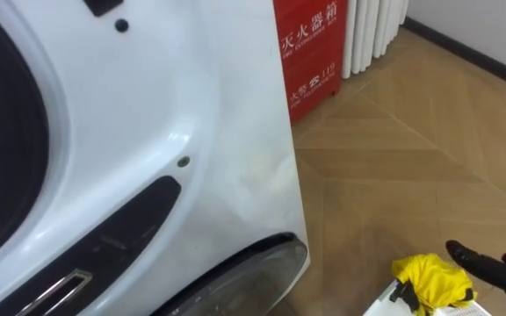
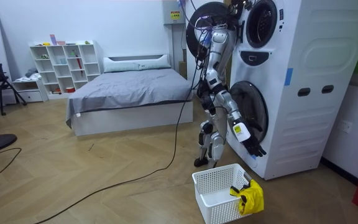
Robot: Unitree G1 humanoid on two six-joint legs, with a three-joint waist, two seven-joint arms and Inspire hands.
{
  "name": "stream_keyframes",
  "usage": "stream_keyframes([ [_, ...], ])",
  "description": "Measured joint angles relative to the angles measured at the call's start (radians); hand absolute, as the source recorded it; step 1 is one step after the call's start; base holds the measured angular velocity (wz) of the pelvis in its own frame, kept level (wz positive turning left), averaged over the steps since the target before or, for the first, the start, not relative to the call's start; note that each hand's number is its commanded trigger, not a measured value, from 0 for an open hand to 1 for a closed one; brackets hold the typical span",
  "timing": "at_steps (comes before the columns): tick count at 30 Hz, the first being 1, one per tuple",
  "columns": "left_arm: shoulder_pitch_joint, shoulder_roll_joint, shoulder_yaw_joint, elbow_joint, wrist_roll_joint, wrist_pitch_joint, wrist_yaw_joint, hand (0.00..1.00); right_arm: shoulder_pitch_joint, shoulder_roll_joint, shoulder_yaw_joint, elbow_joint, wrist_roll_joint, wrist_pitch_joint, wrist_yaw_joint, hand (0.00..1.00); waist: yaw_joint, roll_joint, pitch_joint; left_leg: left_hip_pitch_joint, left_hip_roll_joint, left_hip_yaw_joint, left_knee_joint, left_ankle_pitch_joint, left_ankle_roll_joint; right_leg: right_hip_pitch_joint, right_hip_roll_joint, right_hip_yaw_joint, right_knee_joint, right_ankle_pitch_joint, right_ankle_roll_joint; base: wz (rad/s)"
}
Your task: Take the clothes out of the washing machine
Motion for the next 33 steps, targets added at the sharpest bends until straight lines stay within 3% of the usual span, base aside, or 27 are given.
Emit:
stream_keyframes([
  [15, 0.007, -0.001, 0.000, -0.001, 0.001, -0.001, -0.001, 0.00, 0.027, -0.011, 0.000, -0.003, -0.020, -0.001, 0.000, 0.00, 0.001, 0.004, -0.0032, 0.023, 0.000, -0.004, -0.007, 0.000, 0.000, 0.029, -0.001, -0.006, -0.012, 0.000, 0.000, 0.00],
  [24, 0.055, -0.001, 0.001, -0.047, 0.001, -0.006, -0.001, 0.00, 0.132, -0.019, -0.010, -0.028, 0.026, -0.004, -0.037, 0.00, 0.002, -0.001, -0.0085, 0.092, -0.001, -0.035, -0.018, 0.000, 0.000, 0.110, -0.008, -0.033, -0.020, -0.010, -0.005, 0.08],
  [27, 0.103, 0.003, 0.024, -0.118, 0.012, -0.026, 0.004, 0.00, 0.182, -0.005, -0.059, -0.021, 0.113, -0.004, -0.067, 0.00, 0.004, -0.030, -0.0077, 0.139, -0.002, -0.071, -0.029, 0.002, -0.004, 0.163, -0.013, -0.059, -0.033, -0.019, -0.009, 0.26],
  [29, 0.136, 0.003, 0.064, -0.151, 0.019, -0.034, 0.008, 0.00, 0.208, 0.022, -0.121, -0.009, 0.247, -0.006, -0.106, 0.00, 0.008, -0.056, -0.0135, 0.176, 0.000, -0.110, -0.033, 0.004, -0.010, 0.222, -0.018, -0.090, -0.058, -0.021, -0.013, 0.39],
  [32, 0.168, 0.002, 0.076, -0.197, 0.083, -0.049, 0.031, 0.00, 0.217, 0.052, -0.183, 0.042, 0.329, -0.013, -0.155, 0.00, -0.002, -0.092, -0.0188, 0.220, 0.005, -0.175, -0.041, 0.007, -0.015, 0.307, -0.032, -0.162, -0.110, -0.020, -0.018, 0.60],
  [33, 0.172, -0.001, 0.088, -0.201, 0.096, -0.055, 0.032, 0.00, 0.216, 0.059, -0.194, 0.057, 0.348, -0.015, -0.164, 0.00, 0.002, -0.103, -0.0186, 0.230, 0.005, -0.184, -0.043, 0.008, -0.016, 0.323, -0.032, -0.167, -0.116, -0.021, -0.019, 0.48],
])
